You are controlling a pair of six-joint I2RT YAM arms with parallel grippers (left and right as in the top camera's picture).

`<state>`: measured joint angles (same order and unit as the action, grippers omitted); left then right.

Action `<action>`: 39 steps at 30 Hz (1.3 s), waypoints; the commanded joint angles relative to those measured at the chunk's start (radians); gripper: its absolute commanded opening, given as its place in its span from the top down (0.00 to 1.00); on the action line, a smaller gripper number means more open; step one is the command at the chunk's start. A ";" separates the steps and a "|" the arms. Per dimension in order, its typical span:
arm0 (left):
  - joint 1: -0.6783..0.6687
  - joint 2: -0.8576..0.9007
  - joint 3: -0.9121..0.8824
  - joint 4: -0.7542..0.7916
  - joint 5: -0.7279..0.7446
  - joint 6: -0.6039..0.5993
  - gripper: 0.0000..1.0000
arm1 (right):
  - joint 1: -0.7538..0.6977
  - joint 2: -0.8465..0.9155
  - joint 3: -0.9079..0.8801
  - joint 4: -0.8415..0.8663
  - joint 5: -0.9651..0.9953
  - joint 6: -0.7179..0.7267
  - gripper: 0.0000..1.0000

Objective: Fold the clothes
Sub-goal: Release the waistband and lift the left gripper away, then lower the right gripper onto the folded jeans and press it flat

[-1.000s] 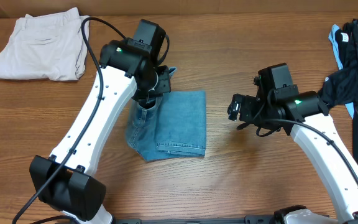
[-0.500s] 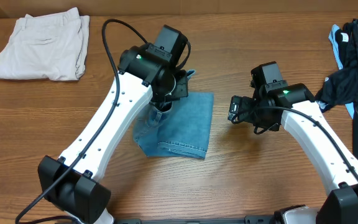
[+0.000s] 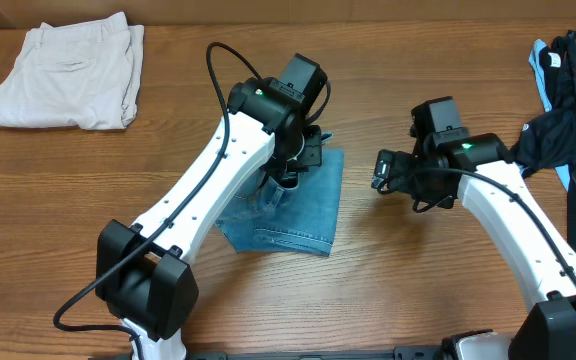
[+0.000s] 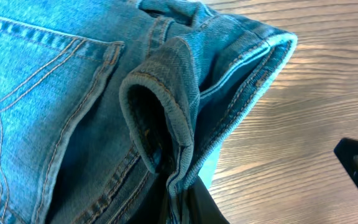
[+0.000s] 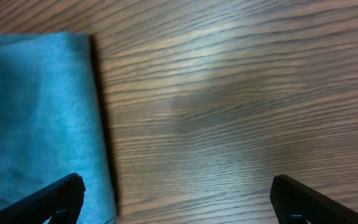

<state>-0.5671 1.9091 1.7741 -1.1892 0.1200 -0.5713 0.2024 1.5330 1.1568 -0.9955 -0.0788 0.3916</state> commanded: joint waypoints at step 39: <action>0.393 -0.009 0.096 -0.142 0.003 0.116 0.00 | 0.019 -0.015 0.153 0.000 -0.679 -0.187 0.96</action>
<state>-0.2035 1.9099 1.8824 -1.3235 0.1329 -0.4866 0.1753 1.5295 1.3071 -1.0130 -0.6422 0.2455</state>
